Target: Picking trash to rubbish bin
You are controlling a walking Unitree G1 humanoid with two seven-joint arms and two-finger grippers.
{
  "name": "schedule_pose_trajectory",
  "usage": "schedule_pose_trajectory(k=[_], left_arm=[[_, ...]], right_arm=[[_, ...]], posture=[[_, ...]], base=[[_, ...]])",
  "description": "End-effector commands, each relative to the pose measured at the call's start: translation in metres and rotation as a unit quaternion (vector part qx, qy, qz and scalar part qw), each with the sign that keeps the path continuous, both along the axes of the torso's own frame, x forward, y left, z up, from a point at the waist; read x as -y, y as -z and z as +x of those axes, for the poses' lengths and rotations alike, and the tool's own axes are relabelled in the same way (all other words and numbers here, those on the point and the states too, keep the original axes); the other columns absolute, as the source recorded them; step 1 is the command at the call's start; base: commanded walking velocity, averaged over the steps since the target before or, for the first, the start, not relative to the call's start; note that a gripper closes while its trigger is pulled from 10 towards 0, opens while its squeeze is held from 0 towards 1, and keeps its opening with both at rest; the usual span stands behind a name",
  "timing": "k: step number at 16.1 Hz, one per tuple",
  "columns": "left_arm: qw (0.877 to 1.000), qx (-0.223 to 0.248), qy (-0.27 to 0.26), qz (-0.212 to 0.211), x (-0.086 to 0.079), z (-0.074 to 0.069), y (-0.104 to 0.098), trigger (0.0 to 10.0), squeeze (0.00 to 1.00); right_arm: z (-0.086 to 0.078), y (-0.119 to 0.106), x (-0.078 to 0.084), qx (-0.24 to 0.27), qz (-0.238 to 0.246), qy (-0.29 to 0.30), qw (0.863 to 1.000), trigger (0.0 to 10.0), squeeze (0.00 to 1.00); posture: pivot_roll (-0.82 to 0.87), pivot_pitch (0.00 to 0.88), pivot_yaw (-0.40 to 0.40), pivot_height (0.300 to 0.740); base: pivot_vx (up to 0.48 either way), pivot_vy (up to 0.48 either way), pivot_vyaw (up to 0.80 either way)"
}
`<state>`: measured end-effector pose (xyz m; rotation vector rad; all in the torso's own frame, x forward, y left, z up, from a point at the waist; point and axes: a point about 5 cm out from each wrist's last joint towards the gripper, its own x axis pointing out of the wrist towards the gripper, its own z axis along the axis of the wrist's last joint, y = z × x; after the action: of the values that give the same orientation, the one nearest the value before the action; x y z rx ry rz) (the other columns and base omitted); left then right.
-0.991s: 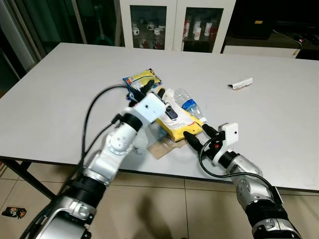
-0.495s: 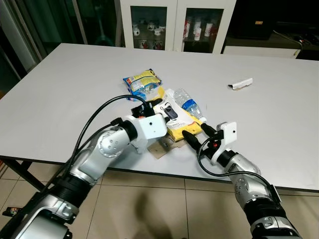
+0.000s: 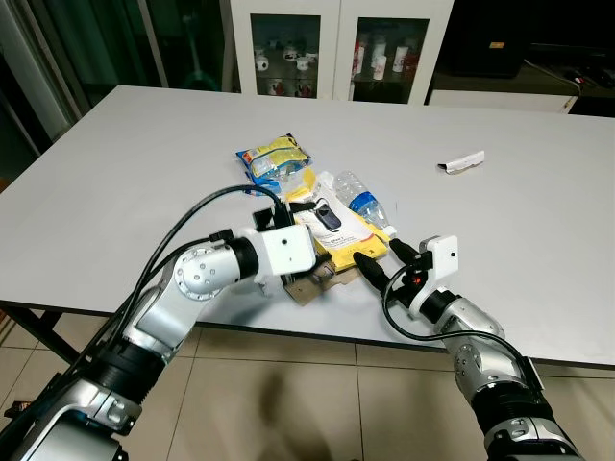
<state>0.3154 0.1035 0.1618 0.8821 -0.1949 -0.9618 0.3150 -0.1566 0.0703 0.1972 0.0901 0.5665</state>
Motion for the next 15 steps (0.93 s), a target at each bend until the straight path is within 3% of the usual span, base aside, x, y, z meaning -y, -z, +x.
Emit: schedule_pose_trajectory(k=[1, 6, 8, 9, 10, 15], left_arm=[[1.000, -0.005, 0.016, 0.001, 0.003, -0.003, -0.002, 10.0, 1.00], [0.998, -0.028, 0.051, 0.004, 0.013, -0.012, -0.001, 10.0, 1.00], [0.997, -0.025, 0.066, 0.030, 0.012, -0.015, -0.002, 10.0, 1.00], [0.995, -0.036, 0.077, 0.048, 0.011, -0.018, 0.001, 10.0, 0.89], [0.993, -0.046, 0.085, 0.069, 0.010, -0.021, 0.006, 10.0, 0.00], [0.989, -0.043, 0.092, 0.105, 0.010, -0.022, 0.014, 10.0, 0.00]], right_arm=[[0.002, -0.003, 0.002, 0.007, -0.004, 0.006, 1.000, 10.0, 0.00], [0.002, -0.003, 0.003, 0.008, -0.004, 0.007, 1.000, 10.0, 0.00], [0.003, -0.003, 0.004, 0.008, -0.007, 0.014, 1.000, 10.0, 0.00], [0.004, -0.003, 0.005, 0.008, -0.009, 0.019, 1.000, 10.0, 0.00], [0.005, -0.002, 0.008, 0.005, -0.018, 0.032, 0.999, 10.0, 0.00], [0.010, -0.001, 0.018, -0.002, -0.035, 0.083, 0.996, 10.0, 0.00]], posture=[[0.02, 0.007, 0.003, 0.740], [0.02, 0.010, 0.003, 0.740], [0.02, 0.010, 0.003, 0.740], [0.02, 0.009, 0.004, 0.740], [0.02, 0.008, 0.004, 0.740], [0.02, 0.010, 0.006, 0.740]], base=[[0.000, 0.000, 0.00], [0.000, 0.000, 0.00], [0.000, 0.000, 0.00], [0.000, 0.000, 0.00], [0.000, 0.000, 0.00], [0.000, 0.000, 0.00]])
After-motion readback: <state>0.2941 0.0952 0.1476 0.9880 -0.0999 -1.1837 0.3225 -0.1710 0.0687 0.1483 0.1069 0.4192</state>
